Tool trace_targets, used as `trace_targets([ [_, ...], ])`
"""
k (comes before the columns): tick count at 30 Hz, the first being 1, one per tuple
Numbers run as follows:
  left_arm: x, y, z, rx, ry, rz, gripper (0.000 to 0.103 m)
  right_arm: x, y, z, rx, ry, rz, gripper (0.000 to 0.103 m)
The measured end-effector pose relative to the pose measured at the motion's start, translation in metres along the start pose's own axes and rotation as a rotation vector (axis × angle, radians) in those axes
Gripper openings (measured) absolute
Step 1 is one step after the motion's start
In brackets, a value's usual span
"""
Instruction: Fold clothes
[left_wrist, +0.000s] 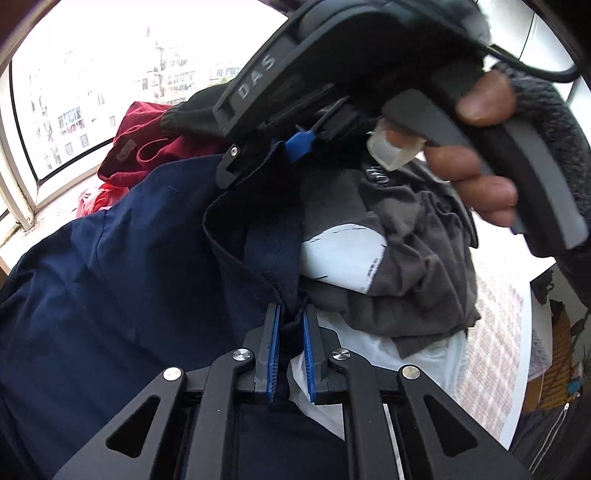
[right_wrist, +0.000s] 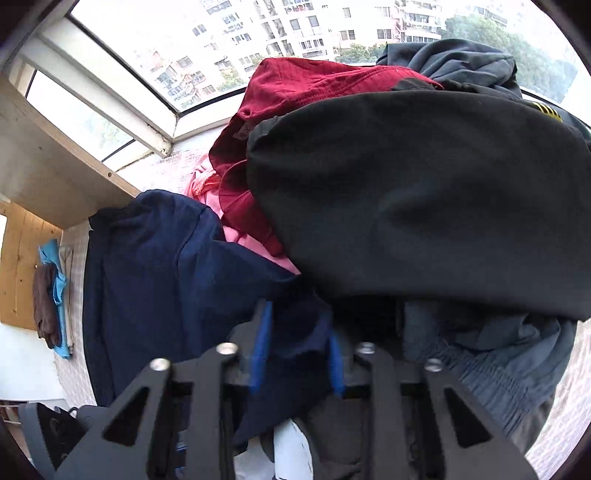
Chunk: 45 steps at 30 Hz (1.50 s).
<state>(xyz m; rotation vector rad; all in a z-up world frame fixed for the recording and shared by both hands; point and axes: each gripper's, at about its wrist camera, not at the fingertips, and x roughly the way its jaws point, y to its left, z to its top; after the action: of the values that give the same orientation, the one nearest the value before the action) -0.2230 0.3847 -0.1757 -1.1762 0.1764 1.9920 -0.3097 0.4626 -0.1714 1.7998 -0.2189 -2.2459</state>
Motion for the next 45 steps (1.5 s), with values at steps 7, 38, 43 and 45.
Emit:
trace_targets([
  [7,-0.025,0.003,-0.009,-0.035,-0.065,-0.16,0.011,-0.032,-0.016,0.009,0.033,-0.11,0.025,0.004],
  [38,-0.028,-0.007,-0.016,-0.067,-0.101,-0.228,0.01,-0.033,-0.015,-0.016,-0.072,-0.057,-0.023,0.004],
  [43,-0.038,0.008,-0.026,-0.159,-0.175,-0.273,0.008,-0.062,0.007,0.008,-0.062,-0.119,0.046,0.004],
  [45,-0.042,0.015,-0.031,-0.192,-0.192,-0.266,0.008,-0.065,0.023,0.016,-0.065,-0.12,0.074,0.004],
])
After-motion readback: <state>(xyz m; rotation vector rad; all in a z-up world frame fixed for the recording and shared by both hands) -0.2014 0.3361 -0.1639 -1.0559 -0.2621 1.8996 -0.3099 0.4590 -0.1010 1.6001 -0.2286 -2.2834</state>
